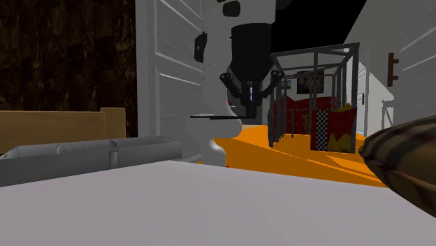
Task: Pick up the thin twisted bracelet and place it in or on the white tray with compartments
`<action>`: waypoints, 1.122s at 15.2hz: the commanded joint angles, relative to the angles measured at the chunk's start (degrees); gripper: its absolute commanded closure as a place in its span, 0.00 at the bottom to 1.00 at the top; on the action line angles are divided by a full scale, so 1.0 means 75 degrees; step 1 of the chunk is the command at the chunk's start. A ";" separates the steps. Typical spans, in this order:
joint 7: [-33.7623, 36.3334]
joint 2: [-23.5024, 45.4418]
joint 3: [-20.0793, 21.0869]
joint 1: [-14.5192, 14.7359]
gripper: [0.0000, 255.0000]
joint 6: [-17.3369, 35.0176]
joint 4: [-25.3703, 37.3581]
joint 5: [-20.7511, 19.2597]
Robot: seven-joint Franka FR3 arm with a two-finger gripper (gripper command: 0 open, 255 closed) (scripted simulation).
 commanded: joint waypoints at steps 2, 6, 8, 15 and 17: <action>-0.0621 -0.0358 -0.0348 -0.0239 1.00 -0.0040 -0.0358 -0.0055; -0.1402 -0.0703 -0.0821 -0.0545 1.00 -0.0096 -0.0697 -0.0221; -0.1784 -0.0824 -0.1058 -0.0698 1.00 -0.0119 -0.0816 -0.0332; -0.3088 -0.0989 -0.1878 -0.1241 1.00 -0.0166 -0.0973 -0.0807; -0.3452 -0.0963 -0.2107 -0.1397 1.00 -0.0169 -0.0943 -0.0954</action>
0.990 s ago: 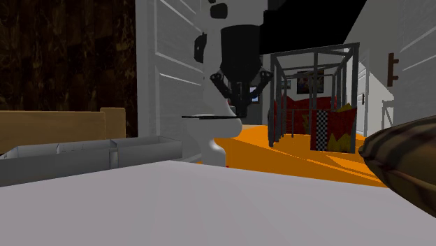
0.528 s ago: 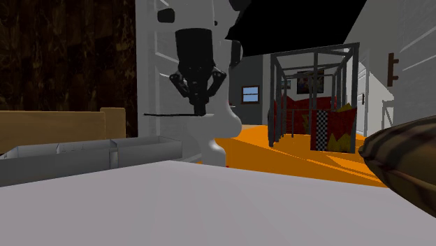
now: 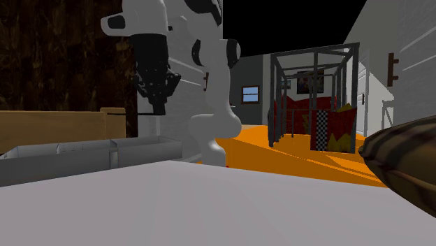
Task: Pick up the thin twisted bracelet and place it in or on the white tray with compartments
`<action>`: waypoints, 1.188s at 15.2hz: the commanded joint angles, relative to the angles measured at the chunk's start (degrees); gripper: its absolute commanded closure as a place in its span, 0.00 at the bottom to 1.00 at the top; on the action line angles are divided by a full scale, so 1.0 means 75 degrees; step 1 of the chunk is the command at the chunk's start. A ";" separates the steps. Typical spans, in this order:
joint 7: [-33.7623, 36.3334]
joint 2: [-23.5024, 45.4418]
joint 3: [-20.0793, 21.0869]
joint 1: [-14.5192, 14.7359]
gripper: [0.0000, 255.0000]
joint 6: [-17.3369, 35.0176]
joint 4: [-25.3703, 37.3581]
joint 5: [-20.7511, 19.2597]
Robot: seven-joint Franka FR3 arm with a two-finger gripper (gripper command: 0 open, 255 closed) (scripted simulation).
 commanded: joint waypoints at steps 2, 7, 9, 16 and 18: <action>-0.0576 0.0035 -0.0353 -0.0240 1.00 0.0009 0.0031 -0.0226; -0.1470 0.0313 -0.0901 -0.0633 1.00 0.0024 0.0333 -0.0568; -0.1517 0.0327 -0.0934 -0.0656 1.00 0.0128 0.0246 -0.0587; -0.1476 0.0329 -0.0940 -0.0657 1.00 0.0846 -0.0470 -0.0589; -0.1464 0.0344 -0.0942 -0.0657 1.00 0.1050 -0.0660 -0.0591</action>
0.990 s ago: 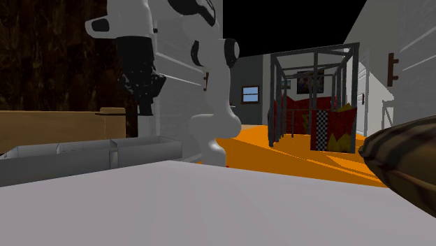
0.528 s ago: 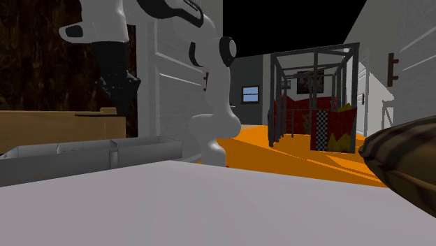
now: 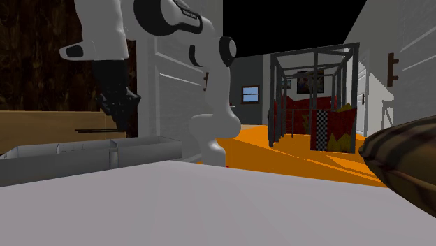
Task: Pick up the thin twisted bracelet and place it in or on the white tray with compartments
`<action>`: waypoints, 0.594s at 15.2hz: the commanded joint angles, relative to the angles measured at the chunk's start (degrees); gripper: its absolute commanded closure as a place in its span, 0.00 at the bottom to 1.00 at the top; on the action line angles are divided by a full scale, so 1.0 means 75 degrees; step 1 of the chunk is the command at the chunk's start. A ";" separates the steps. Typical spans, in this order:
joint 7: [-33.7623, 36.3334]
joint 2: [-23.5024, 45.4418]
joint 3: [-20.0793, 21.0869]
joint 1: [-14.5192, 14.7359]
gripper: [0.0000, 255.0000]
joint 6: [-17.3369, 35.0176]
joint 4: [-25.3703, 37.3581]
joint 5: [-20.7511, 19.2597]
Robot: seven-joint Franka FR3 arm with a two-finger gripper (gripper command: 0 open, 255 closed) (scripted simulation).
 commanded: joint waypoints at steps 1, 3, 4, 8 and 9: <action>0.0008 0.0031 -0.0005 -0.0003 1.00 0.0217 -0.0183 -0.0003; 0.0020 0.0056 -0.0006 -0.0003 1.00 0.0422 -0.0364 -0.0005; 0.0026 0.0071 -0.0007 -0.0004 1.00 0.0524 -0.0451 -0.0006; 0.0035 0.0099 -0.0008 -0.0004 1.00 0.0689 -0.0589 -0.0008; 0.0035 0.0099 -0.0008 -0.0004 1.00 0.0689 -0.0589 -0.0008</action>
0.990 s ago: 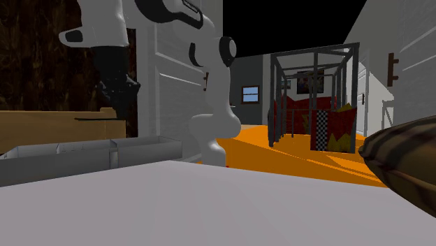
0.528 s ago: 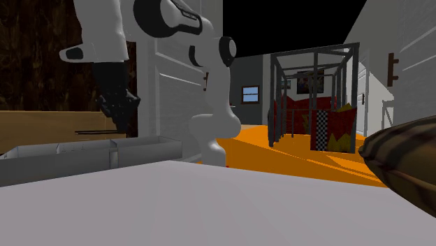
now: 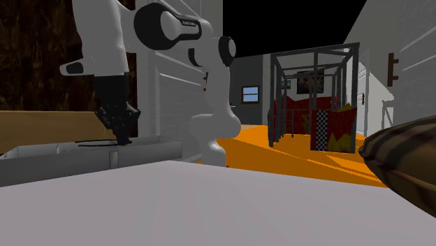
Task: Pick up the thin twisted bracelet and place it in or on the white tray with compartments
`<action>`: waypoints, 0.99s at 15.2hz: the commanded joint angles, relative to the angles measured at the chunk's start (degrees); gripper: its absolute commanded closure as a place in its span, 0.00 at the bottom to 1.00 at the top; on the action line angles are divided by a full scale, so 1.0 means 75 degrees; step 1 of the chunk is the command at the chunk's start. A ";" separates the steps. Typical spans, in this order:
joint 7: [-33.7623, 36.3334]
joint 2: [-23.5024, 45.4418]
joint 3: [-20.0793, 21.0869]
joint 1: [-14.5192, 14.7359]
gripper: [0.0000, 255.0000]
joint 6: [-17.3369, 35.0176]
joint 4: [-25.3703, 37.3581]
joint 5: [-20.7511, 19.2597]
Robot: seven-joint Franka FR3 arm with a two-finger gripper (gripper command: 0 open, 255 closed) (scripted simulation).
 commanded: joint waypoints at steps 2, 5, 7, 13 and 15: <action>-0.0001 -0.0003 -0.0001 -0.0001 1.00 0.0011 -0.0013 -0.0001; -0.0001 -0.0003 -0.0001 -0.0001 0.00 0.0010 -0.0011 -0.0001; -0.0001 -0.0003 -0.0001 -0.0001 0.00 0.0010 -0.0011 -0.0001; -0.0008 0.0112 0.0027 0.0018 0.00 -0.0749 0.0862 0.0019; -0.0010 0.0158 0.0034 0.0023 0.00 -0.0949 0.1107 0.0023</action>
